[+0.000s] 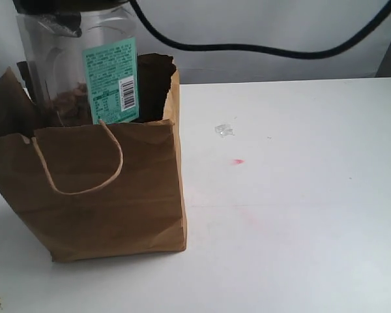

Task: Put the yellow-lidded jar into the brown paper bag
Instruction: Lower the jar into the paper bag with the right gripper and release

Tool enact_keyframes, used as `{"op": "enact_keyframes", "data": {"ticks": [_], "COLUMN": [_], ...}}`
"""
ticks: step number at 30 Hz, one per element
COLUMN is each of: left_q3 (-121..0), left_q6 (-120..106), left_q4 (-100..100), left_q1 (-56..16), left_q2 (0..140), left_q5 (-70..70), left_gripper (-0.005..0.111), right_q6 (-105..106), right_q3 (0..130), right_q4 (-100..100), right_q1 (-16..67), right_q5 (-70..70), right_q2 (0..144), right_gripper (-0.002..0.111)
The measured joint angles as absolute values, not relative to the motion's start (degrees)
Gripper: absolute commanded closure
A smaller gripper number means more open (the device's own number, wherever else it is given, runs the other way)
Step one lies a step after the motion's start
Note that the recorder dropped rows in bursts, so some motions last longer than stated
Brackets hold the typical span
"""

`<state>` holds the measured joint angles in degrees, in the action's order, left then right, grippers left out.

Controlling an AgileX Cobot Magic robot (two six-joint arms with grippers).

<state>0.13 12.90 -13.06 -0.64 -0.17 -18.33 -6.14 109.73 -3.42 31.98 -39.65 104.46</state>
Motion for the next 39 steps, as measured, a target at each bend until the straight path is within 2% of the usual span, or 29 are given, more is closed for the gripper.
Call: {"op": "enact_keyframes", "data": {"ticks": [39], "left_q3": [0.1], "left_q6": [12.9], "left_q4": [-13.1], "left_q1": [-0.6], "left_q2": [-0.2], "left_q5": [-18.3], "left_gripper": [0.106], "right_q6": [-6.2], "right_q3": [109.7], "right_q4": [0.0], "right_q1": [32.0], "right_q5": [-47.0], "right_q2": [121.1], "right_gripper": [0.108]}}
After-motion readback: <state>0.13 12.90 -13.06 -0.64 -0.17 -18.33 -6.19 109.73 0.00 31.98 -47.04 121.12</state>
